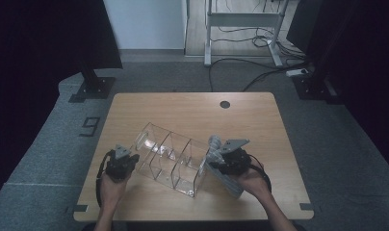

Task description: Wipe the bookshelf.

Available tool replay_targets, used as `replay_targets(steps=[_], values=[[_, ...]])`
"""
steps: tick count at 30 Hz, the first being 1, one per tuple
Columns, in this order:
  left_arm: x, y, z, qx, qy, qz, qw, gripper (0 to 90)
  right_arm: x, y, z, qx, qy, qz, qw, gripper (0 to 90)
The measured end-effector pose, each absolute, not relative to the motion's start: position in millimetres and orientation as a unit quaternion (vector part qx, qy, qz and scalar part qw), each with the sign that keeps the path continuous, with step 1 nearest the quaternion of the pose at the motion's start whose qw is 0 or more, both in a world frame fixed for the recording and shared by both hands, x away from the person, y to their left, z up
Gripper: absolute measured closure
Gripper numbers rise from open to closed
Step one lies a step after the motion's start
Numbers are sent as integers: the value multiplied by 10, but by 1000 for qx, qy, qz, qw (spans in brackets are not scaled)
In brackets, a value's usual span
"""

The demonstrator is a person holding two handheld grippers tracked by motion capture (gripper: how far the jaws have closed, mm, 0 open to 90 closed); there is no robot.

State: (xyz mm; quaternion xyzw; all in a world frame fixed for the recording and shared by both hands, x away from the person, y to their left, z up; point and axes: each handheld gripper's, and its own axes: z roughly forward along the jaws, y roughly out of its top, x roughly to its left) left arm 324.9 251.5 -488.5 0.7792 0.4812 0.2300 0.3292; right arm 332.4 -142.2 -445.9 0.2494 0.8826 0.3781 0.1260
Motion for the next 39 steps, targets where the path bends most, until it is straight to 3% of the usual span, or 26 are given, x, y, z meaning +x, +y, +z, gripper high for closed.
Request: replay_targets(steps=[39], values=[[3238, 2491, -4873, 776, 492, 228, 321, 873, 2671, -1245, -4418, 188, 897, 390, 86, 633]])
